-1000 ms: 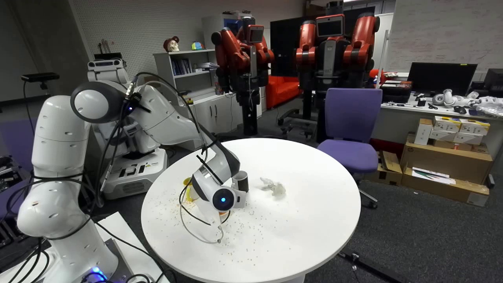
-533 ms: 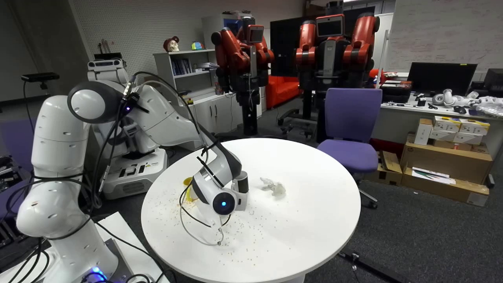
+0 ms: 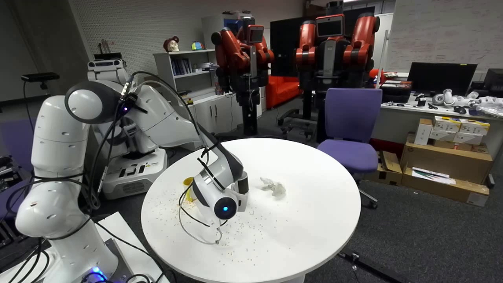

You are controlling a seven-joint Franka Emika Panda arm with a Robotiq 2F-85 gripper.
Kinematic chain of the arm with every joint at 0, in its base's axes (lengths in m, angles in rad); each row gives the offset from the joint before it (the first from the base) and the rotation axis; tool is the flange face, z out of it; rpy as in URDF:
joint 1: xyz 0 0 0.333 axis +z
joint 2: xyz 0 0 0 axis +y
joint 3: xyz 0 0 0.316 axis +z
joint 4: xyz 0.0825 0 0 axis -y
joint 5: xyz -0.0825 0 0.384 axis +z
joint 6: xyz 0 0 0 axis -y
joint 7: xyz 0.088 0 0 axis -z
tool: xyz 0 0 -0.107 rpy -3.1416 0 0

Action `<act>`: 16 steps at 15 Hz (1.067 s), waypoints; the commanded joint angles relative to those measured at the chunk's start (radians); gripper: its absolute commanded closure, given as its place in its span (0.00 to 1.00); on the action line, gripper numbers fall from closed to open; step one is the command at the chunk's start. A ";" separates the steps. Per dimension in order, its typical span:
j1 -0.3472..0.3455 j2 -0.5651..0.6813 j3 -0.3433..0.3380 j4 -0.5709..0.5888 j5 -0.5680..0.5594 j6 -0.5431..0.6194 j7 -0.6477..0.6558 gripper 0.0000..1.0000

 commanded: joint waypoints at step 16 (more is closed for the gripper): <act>-0.062 -0.037 -0.030 0.054 0.004 -0.194 0.239 0.99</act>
